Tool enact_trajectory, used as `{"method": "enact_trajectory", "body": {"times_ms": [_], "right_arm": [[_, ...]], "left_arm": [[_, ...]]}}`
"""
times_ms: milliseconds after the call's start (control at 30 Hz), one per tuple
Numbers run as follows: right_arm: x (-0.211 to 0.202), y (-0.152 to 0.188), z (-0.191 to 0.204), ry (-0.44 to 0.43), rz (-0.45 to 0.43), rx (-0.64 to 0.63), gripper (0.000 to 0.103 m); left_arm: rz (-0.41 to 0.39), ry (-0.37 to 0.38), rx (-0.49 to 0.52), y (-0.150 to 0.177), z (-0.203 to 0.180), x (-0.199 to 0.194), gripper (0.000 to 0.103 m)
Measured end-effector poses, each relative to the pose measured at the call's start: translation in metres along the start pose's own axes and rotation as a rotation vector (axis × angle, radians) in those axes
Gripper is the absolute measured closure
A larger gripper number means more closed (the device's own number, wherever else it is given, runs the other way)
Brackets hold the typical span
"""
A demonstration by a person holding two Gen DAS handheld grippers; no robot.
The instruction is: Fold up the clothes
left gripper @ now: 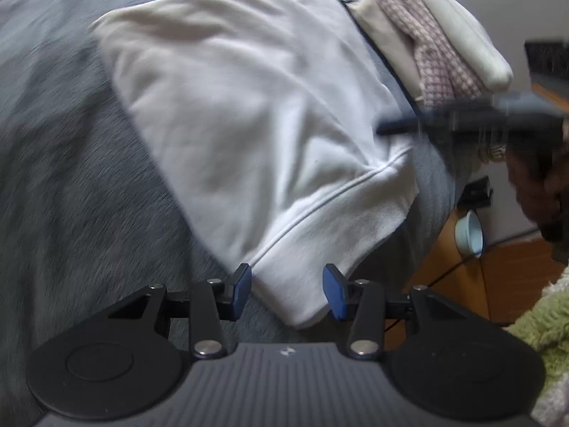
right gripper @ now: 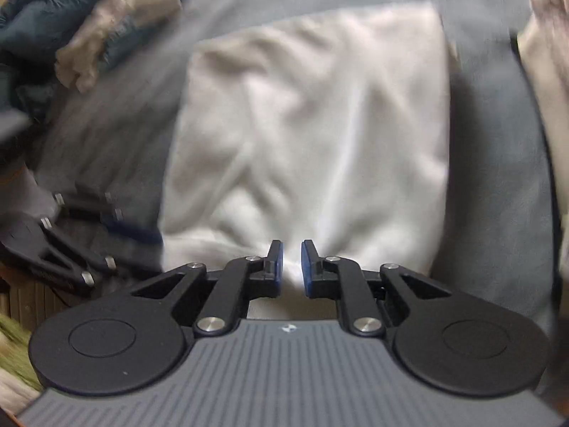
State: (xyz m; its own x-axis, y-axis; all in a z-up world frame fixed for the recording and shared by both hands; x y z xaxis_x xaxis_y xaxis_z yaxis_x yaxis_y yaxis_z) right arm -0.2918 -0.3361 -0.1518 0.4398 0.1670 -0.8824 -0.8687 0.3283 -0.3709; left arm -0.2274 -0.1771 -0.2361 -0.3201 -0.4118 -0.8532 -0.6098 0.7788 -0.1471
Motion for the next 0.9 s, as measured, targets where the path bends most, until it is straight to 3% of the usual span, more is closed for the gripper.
{"method": "enact_trajectory", "body": {"times_ms": [67,133,267,367,533,600,667,800,900], "right_arm": [[0.004,-0.028,0.009,-0.029,-0.088,-0.019,0.092],[0.024,-0.035,0.017,-0.059,-0.088,-0.045,0.092],[0.057,0.028,0.019,-0.031,0.143,-0.114,0.092],[0.037,0.04,0.033,-0.048,0.197,-0.129,0.091],[0.04,-0.015,0.064,-0.097,0.03,-0.189,0.091],[0.064,-0.011,0.074,-0.121,0.065,-0.177,0.091],[0.084,0.022,0.078,-0.112,0.166,-0.18,0.091],[0.072,0.067,0.098,-0.142,0.281,-0.221,0.091],[0.06,0.047,0.099,-0.122,0.22,-0.22,0.091]], "left_arm": [[-0.007,-0.014,-0.04,0.004,0.009,-0.004,0.057],[-0.025,-0.018,-0.079,0.008,0.018,-0.011,0.057],[-0.061,0.001,-0.172,0.02,0.04,-0.024,0.057],[-0.088,0.013,-0.25,0.027,0.057,-0.029,0.056],[-0.145,0.047,-0.433,0.035,0.079,-0.031,0.056],[-0.164,0.05,-0.47,0.037,0.086,-0.035,0.055],[-0.179,0.046,-0.487,0.041,0.093,-0.04,0.054],[-0.201,0.072,-0.527,0.043,0.102,-0.043,0.052],[-0.216,0.092,-0.541,0.038,0.103,-0.041,0.052]]}}
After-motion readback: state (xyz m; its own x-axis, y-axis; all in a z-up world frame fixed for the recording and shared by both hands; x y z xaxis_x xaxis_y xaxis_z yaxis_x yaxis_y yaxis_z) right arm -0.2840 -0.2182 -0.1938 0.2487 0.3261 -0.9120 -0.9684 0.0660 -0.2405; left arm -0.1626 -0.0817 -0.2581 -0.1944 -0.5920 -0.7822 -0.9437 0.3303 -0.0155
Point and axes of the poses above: each gripper's, at about its wrist camera, not at the fingertips, and x roughly the way its jaws point, z to its left, y to its underside, the point moved 10 cm from there along x, roughly the way its jaws point, and after that the axes turned 4 degrees about -x, right-handed, at the moved point
